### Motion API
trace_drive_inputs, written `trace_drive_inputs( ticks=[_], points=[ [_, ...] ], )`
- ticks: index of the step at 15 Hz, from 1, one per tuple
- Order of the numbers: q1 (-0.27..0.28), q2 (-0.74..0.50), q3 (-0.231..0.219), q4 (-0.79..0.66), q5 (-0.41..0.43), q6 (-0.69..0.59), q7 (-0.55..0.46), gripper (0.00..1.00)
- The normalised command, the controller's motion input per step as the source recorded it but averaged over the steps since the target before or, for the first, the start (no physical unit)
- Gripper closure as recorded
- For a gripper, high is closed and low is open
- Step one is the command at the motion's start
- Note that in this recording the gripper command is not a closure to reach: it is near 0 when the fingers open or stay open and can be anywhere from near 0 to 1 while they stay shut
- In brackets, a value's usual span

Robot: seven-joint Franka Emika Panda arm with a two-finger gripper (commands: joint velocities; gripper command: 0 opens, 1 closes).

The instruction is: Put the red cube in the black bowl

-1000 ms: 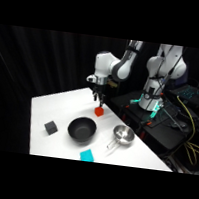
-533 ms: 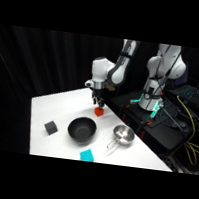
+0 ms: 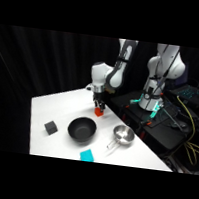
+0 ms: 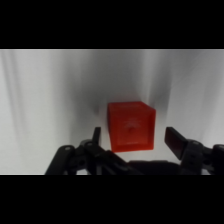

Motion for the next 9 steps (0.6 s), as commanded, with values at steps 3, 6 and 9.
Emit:
trace_drive_inputs(
  ticks=[3, 6, 9],
  points=[
    [-0.134, 0.10, 0.100, 0.07, 0.056, 0.10, -0.13, 1.00],
    [-0.124, 0.07, 0.094, 0.06, 0.044, 0.10, -0.11, 1.00],
    [-0.087, 0.04, 0.071, 0.06, 0.008, 0.08, -0.06, 1.00]
  ],
)
